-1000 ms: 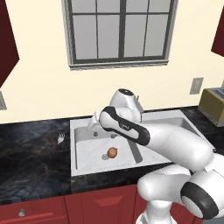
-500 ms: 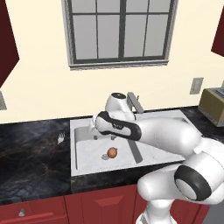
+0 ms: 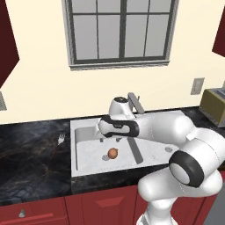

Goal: Turn on the sink faucet. Then move the onion from the counter to the sink. Turn off the sink. Move the vegetable from the sink to the pot next to the stove. Finally move the pot to the front left burner.

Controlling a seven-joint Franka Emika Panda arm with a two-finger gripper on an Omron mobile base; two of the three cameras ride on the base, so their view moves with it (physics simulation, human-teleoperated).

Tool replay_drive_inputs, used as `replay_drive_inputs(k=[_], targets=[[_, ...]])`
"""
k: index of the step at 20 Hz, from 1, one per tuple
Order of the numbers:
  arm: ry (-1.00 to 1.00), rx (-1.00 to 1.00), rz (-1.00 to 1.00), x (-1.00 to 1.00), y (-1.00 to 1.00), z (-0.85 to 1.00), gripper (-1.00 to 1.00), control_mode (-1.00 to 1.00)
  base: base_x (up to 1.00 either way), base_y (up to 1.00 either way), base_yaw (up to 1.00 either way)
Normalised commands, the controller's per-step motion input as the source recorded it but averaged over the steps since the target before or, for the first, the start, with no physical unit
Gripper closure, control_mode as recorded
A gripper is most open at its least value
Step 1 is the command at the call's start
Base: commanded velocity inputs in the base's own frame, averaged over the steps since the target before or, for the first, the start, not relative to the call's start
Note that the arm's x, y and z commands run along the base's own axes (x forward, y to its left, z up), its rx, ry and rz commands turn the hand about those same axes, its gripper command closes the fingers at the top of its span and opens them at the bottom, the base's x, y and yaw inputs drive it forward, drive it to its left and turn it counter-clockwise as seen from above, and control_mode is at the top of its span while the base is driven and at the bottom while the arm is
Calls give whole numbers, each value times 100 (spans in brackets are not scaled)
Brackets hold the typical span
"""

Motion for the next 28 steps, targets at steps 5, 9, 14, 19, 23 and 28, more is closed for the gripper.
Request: replay_drive_inputs(k=[5,9,14,19,23,28], targets=[[0,-3,0,19,-23,-32,-100,-100,0,0,0],[0,-3,0,22,-16,-35,-100,-100,0,0,0],[0,-1,0,26,-12,-29,-100,-100,0,0,0],[0,-1,0,23,-8,-21,-100,-100,0,0,0],[0,0,0,4,-3,-16,-100,-100,0,0,0],[0,0,0,6,-1,-20,-100,-100,0,0,0]])
